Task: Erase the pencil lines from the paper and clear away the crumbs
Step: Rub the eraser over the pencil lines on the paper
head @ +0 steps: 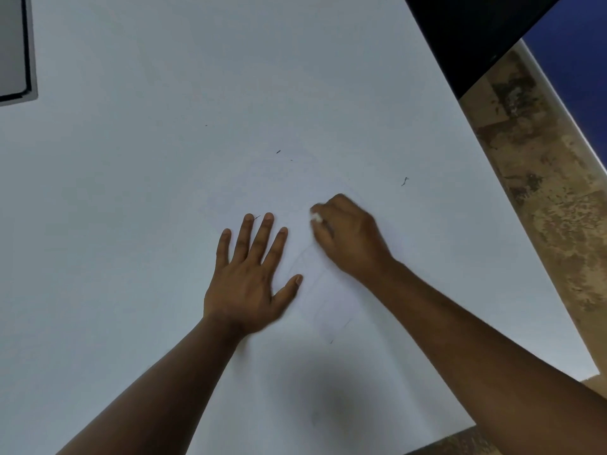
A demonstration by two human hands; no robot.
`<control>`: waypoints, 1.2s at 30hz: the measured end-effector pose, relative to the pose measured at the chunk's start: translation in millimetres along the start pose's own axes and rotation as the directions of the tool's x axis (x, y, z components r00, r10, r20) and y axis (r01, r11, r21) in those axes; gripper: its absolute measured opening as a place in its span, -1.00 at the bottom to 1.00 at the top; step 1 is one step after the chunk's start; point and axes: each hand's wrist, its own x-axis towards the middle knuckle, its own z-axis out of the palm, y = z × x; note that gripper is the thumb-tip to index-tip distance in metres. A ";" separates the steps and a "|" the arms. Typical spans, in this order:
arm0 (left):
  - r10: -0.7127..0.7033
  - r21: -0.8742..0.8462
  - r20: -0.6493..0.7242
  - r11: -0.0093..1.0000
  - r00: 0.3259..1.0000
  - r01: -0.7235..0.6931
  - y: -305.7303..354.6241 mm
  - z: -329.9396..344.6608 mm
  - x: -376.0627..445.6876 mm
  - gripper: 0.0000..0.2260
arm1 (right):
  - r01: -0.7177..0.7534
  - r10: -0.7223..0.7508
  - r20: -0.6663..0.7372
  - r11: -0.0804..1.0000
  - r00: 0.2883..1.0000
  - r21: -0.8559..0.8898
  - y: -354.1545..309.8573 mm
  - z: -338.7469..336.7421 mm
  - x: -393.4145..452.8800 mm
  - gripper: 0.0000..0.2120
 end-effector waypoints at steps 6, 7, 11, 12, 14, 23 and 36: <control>0.005 0.005 0.003 1.000 1.000 -0.005 -0.4 0.1 0.9 -0.30 | 0.187 -0.161 0.161 0.968 0.974 -0.166 8.8 7.9 24.6 -0.75; 0.001 0.010 0.011 1.000 1.000 -0.001 -0.3 0.1 0.6 -0.30 | 0.147 -0.121 0.128 0.964 0.984 -0.222 20.8 4.5 36.0 -0.72; -0.004 0.012 0.025 1.000 1.000 0.004 -1.2 -0.6 1.1 -0.30 | 0.017 -0.021 -0.015 0.971 1.000 -0.237 48.3 -13.4 66.7 -0.77; -0.004 0.009 0.024 1.000 1.000 0.004 -1.4 -0.9 1.4 -0.30 | 0.032 -0.036 -0.011 0.974 0.999 -0.226 44.3 -15.8 66.4 -0.80; -0.002 0.004 0.011 1.000 1.000 0.002 -1.5 -0.6 0.6 -0.30 | 0.120 -0.118 0.020 0.980 0.993 -0.158 27.5 -11.7 56.7 -0.82; 0.004 -0.001 0.010 1.000 1.000 -0.004 -0.8 -1.6 0.9 -0.30 | 0.324 -0.275 0.244 0.926 0.930 -0.192 9.2 12.6 60.0 -0.76; 0.016 -0.028 0.024 0.999 1.000 -0.015 -1.3 -1.2 3.0 -0.30 | 0.527 -0.424 0.434 0.837 0.795 -0.148 4.1 15.1 60.3 -0.44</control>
